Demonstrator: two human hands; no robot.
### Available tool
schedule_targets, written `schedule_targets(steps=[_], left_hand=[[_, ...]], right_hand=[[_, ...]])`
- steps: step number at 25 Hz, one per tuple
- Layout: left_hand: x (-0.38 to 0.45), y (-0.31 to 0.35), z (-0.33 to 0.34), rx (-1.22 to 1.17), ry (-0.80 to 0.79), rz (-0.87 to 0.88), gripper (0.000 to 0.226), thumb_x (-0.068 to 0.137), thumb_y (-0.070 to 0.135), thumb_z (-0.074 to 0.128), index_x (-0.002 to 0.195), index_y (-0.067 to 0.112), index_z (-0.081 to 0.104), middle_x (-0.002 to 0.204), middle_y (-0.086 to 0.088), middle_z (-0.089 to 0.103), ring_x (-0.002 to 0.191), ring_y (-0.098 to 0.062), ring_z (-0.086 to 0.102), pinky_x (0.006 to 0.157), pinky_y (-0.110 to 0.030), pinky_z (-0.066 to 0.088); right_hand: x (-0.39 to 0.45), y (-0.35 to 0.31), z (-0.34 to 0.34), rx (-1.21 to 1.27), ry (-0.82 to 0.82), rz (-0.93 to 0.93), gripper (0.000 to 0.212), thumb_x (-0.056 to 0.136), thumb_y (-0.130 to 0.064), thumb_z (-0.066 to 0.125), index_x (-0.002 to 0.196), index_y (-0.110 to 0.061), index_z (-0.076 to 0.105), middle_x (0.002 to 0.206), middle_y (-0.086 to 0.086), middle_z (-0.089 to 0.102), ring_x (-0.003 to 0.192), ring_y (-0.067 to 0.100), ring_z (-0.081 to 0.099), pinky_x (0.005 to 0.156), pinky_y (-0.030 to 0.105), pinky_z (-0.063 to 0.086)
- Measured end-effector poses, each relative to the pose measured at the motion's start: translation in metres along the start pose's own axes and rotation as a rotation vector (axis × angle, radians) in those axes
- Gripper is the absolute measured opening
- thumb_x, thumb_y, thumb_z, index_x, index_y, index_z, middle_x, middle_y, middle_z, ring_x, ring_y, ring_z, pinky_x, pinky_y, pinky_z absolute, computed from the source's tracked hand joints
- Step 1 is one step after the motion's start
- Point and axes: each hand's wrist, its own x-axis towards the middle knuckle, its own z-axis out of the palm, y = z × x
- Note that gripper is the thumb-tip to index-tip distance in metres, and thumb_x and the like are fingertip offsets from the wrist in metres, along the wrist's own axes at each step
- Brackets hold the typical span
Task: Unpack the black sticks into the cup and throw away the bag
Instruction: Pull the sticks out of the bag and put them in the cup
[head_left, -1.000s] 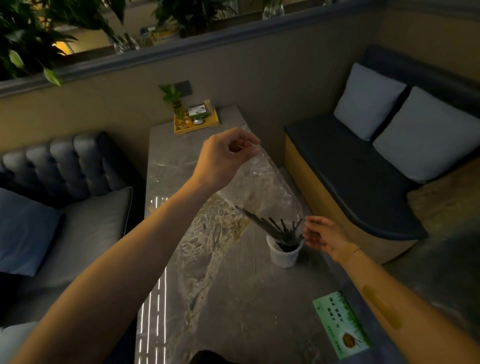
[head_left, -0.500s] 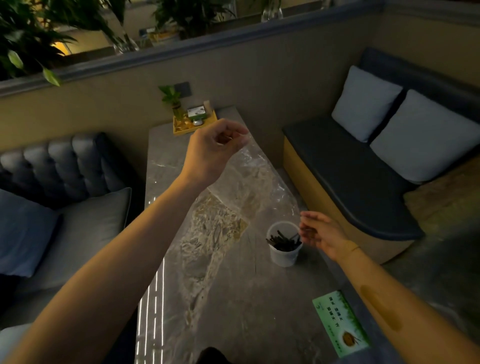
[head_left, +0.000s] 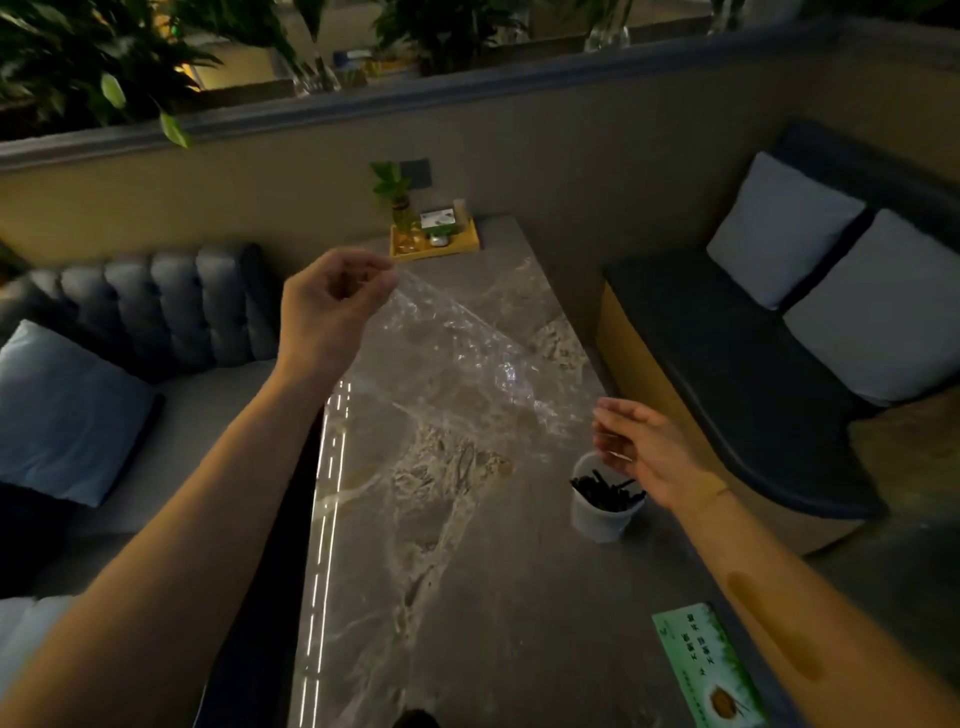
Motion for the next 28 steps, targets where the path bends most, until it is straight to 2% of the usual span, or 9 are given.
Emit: schedule_targets(steps=[5,10,13,17,20,23,26,28], left_hand=[[-0.060,-0.065,-0.076,0.001,0.191,-0.287,0.007,0.084,0.020,0.074,0.086,0.027,0.075,0.070,0.014,0.072,0.064,0.003,0.060,0.062,-0.013,0.049],[-0.140,-0.123,-0.130,-0.081,0.324,-0.586,0.016,0.085,0.011,0.072,0.079,0.026,0.077,0.068,0.007,0.071,0.063,-0.007,0.059,0.061,-0.017,0.052],[-0.191,-0.153,-0.148,-0.112,0.384,-0.743,0.010,0.085,0.008,0.071,0.083,0.016,0.076,0.066,0.003,0.071,0.062,-0.012,0.058,0.061,-0.020,0.052],[-0.247,-0.188,-0.151,-0.066,0.361,-0.952,0.004,0.086,0.007,0.071,0.087,0.008,0.075,0.058,0.006,0.068,0.056,-0.010,0.053,0.049,-0.016,0.048],[-0.275,-0.215,-0.146,0.018,0.325,-1.075,0.010,0.087,0.004,0.069,0.094,-0.001,0.072,0.066,-0.006,0.066,0.055,-0.011,0.053,0.049,-0.018,0.047],[-0.294,-0.238,-0.139,0.070,0.247,-1.162,0.008,0.087,0.000,0.067,0.095,-0.002,0.070,0.070,-0.010,0.065,0.057,-0.015,0.055,0.045,-0.015,0.050],[-0.307,-0.255,-0.135,0.133,0.161,-1.198,0.008,0.085,-0.001,0.070,0.093,0.000,0.069,0.072,-0.011,0.066,0.057,-0.016,0.057,0.046,-0.016,0.052],[-0.311,-0.263,-0.135,0.188,0.138,-1.207,0.006,0.083,0.002,0.073,0.089,0.004,0.071,0.075,-0.012,0.069,0.063,-0.020,0.062,0.057,-0.026,0.056]], right_hand=[[-0.001,0.013,0.048,-0.077,-0.040,-0.004,0.006,0.084,-0.009,0.070,0.089,-0.011,0.068,0.075,0.003,0.068,0.061,0.010,0.063,0.054,0.020,0.055],[-0.004,0.045,0.093,-0.108,-0.017,-0.012,0.011,0.085,-0.007,0.070,0.090,-0.013,0.063,0.076,0.005,0.065,0.065,0.015,0.060,0.060,0.027,0.052],[-0.004,0.073,0.110,-0.170,0.009,-0.006,0.011,0.085,-0.006,0.069,0.094,-0.010,0.062,0.077,0.007,0.064,0.067,0.018,0.059,0.062,0.032,0.052],[-0.002,0.119,0.111,-0.280,0.033,0.058,0.006,0.088,-0.005,0.066,0.092,-0.008,0.063,0.073,0.010,0.061,0.064,0.018,0.056,0.056,0.028,0.052],[0.002,0.156,0.098,-0.361,0.042,0.163,0.011,0.088,-0.002,0.064,0.098,-0.005,0.065,0.074,0.010,0.062,0.064,0.017,0.057,0.046,0.018,0.053],[0.005,0.191,0.082,-0.458,0.078,0.205,0.016,0.085,0.004,0.064,0.099,-0.003,0.067,0.071,0.009,0.063,0.058,0.013,0.059,0.044,0.013,0.050],[0.009,0.219,0.070,-0.564,0.119,0.199,0.015,0.083,0.008,0.064,0.096,0.000,0.068,0.070,0.007,0.064,0.061,0.017,0.058,0.048,0.015,0.051],[0.013,0.234,0.066,-0.629,0.132,0.168,0.013,0.082,0.009,0.066,0.089,-0.002,0.068,0.076,0.010,0.066,0.075,0.026,0.060,0.062,0.026,0.052]])
